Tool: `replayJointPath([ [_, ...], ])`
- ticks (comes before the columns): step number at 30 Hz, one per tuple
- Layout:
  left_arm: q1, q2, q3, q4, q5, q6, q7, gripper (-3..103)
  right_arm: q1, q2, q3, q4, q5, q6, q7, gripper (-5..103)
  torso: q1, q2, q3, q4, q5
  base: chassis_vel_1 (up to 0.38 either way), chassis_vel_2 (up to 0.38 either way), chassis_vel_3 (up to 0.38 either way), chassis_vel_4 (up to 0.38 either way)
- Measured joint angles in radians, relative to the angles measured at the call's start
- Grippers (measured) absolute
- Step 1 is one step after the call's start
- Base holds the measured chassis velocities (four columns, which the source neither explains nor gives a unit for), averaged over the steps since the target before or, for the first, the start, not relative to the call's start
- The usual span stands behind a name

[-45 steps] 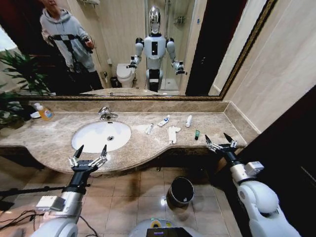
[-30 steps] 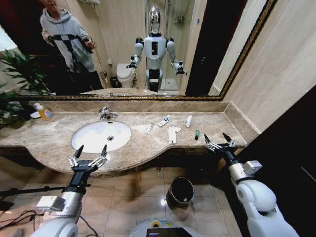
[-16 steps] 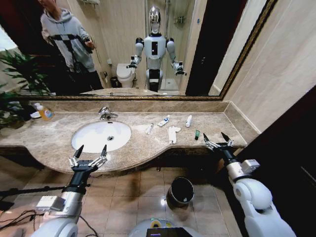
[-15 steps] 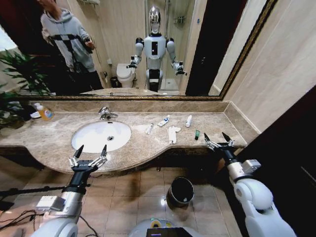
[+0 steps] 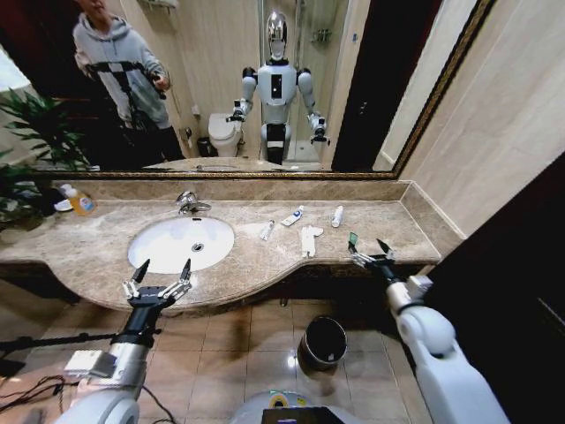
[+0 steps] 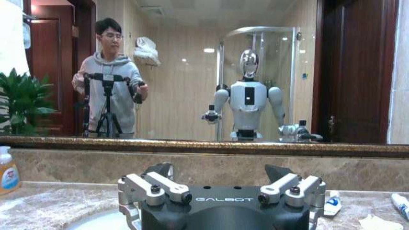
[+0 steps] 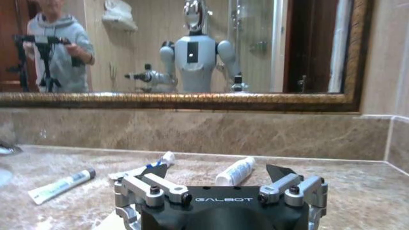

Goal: Pick up the trash from the sink and place it in the trash bin.

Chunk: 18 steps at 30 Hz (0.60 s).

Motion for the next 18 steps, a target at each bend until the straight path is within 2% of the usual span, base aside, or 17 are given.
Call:
replayJointPath([
  [9,0.0,0.0,0.0,0.0,0.0,0.0,0.0,100,0.117,0.018,-0.085,-0.164,-0.09,-0.006,0.045,100,0.0,0.0,0.0,-0.0001,0.0001,0.0,0.0,0.0,0.0],
  [14,0.0,0.0,0.0,0.0,0.0,0.0,0.0,100,0.168,0.02,-0.098,-0.243,-0.105,-0.003,0.057,100,0.0,0.0,0.0,-0.0001,0.0,0.0,0.0,0.0,0.0],
  [15,0.0,0.0,0.0,0.0,0.0,0.0,0.0,100,0.173,0.021,-0.098,-0.254,-0.107,-0.005,0.059,103,0.0,0.0,0.0,0.0,0.0001,0.0,0.0,0.0,0.0],
  [16,0.0,0.0,0.0,0.0,0.0,0.0,0.0,100,0.173,0.022,-0.096,-0.26,-0.107,-0.007,0.061,99,0.0,0.0,0.0,0.0,0.0,0.0,0.0,0.0,0.0],
  [18,0.0,0.0,0.0,0.0,0.0,0.0,0.0,100,0.173,0.022,-0.095,-0.263,-0.107,-0.01,0.061,99,0.0,0.0,0.0,-0.0001,0.0001,0.0,0.0,0.0,0.0],
])
